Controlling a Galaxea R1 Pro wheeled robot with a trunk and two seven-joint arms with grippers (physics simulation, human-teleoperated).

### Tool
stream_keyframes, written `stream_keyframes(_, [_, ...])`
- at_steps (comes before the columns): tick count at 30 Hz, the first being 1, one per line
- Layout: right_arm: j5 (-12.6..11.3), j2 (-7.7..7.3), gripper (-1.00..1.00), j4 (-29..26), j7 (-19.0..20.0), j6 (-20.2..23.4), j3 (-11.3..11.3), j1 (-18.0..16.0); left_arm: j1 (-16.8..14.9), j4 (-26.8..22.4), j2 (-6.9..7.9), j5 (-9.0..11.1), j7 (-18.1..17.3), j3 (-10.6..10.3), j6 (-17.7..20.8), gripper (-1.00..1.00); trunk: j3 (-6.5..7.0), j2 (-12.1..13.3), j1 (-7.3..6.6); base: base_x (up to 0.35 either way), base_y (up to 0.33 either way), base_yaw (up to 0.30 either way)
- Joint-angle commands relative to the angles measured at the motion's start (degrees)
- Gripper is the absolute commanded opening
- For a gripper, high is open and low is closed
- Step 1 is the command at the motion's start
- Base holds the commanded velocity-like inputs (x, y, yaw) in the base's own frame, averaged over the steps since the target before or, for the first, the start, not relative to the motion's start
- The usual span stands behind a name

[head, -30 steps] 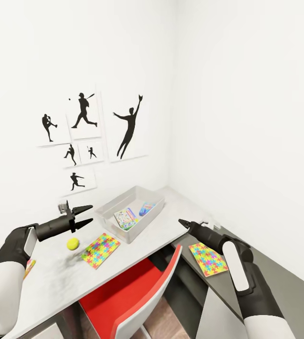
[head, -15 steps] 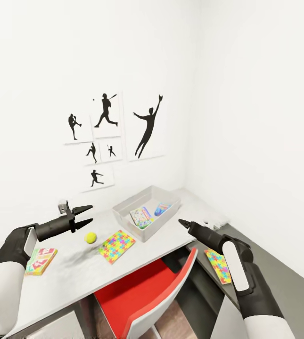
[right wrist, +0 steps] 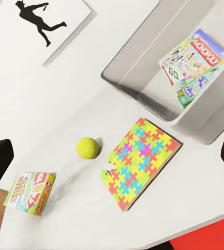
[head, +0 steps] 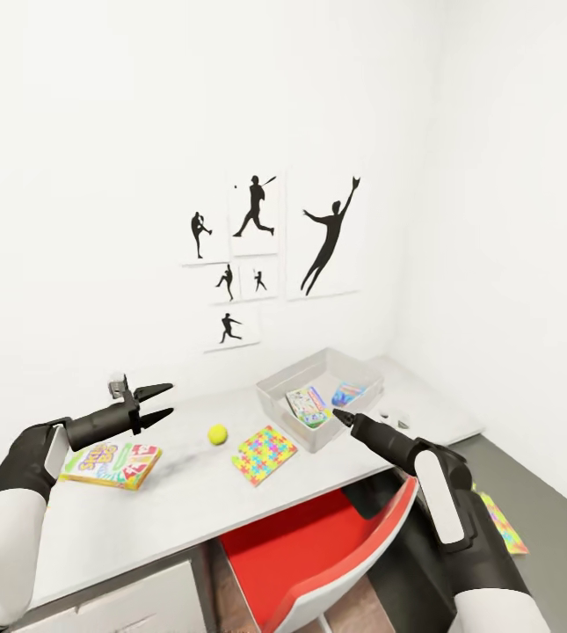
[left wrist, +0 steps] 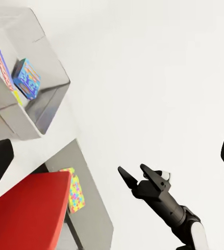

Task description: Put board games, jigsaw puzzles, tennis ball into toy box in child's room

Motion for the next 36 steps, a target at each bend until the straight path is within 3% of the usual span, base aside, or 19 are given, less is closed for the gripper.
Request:
stream_keyframes(1, [0.21, 0.08, 1.0, -0.02, 0.38, 0.35, -0.21, -0.02, -0.03, 0.04, -0.01, 0.02, -0.14, 0.09, 0.58, 1.0, -0.03, -0.05, 0.02, 0.0, 0.055, 0.28])
stream_keyframes(9, [0.21, 0.11, 1.0, -0.12, 0.38, 0.35, -0.21, -0.02, -0.03, 0.04, -0.01, 0.02, -0.13, 0.07, 0.58, 1.0, -0.06, -0.05, 0.02, 0.0, 0.06, 0.236])
stream_keyframes(25, [0.21, 0.14, 1.0, -0.3, 0.33, 0.35, -0.12, -0.02, -0.03, 0.04, 0.08, 0.02, -0.15, 0.08, 0.58, 1.0, -0.07, -0.05, 0.02, 0.0, 0.129, 0.03])
stream_keyframes(36, [0.21, 0.13, 1.0, -0.29, 0.29, 0.34, -0.12, -0.02, -0.03, 0.04, 0.08, 0.02, -0.16, 0.06, 0.58, 1.0, -0.07, -0.05, 0.02, 0.0, 0.056, 0.256])
